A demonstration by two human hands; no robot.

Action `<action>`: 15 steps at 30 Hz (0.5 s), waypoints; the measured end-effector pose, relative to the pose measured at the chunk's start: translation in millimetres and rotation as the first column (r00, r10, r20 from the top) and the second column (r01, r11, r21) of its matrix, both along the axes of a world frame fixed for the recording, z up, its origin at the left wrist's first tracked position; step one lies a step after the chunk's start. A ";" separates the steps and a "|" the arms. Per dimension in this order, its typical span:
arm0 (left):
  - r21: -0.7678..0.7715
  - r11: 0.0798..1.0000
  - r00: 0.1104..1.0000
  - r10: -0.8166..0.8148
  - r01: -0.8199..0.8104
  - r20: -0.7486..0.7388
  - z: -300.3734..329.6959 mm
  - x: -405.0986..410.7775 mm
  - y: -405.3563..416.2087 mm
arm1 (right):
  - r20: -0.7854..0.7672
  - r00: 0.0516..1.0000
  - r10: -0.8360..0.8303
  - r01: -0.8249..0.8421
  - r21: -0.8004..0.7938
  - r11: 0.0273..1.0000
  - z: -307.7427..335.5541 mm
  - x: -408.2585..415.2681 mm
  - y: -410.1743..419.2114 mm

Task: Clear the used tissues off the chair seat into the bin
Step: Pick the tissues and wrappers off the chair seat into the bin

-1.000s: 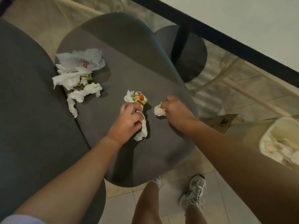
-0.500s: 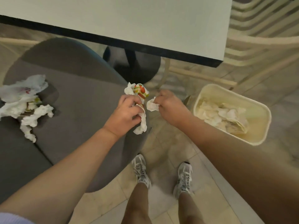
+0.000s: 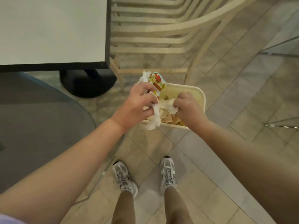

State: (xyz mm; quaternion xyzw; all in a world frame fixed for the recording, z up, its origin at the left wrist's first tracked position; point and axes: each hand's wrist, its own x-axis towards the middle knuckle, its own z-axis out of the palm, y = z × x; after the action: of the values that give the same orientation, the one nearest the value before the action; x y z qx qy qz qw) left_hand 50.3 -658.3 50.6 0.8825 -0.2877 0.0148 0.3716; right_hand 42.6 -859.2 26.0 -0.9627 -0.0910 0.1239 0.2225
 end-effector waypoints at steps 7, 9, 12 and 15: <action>0.304 0.940 0.868 0.018 0.154 -0.496 -39.2 37.1 -52.2 | -0.450 0.891 -0.060 -0.039 -0.207 0.978 -23.1 7.1 -20.9; 0.430 0.873 0.871 0.013 0.230 -0.491 -57.9 48.0 -54.0 | -0.470 0.883 -0.025 -0.089 -0.218 0.972 -26.7 9.0 -20.2; 0.620 0.745 0.911 0.040 0.246 -0.410 -78.6 52.4 -54.5 | -0.512 0.858 0.043 -0.160 -0.187 0.969 -30.2 8.6 -12.8; 0.735 0.629 0.912 0.102 0.251 -0.398 -88.2 44.5 -66.4 | -0.543 0.835 0.090 -0.241 -0.213 0.947 -35.3 11.0 -10.9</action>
State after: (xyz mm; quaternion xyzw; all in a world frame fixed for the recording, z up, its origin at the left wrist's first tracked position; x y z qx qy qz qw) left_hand 94.8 -724.6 -37.6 0.9256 -0.2202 -0.3078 0.0085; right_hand 53.6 -870.2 -9.4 -0.9014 -0.0924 0.4127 0.0926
